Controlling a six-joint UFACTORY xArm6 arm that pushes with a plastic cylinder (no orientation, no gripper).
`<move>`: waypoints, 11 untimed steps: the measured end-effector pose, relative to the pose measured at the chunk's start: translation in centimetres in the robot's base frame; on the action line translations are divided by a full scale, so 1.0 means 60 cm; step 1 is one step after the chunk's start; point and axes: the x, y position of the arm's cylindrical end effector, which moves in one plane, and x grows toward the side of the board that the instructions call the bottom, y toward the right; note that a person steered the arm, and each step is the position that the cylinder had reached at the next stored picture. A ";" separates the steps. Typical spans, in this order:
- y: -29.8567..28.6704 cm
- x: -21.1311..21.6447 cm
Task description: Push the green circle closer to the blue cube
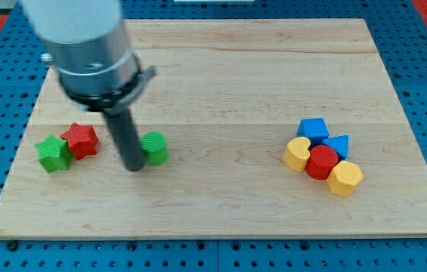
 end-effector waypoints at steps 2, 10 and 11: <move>0.088 0.006; 0.278 -0.097; 0.240 -0.159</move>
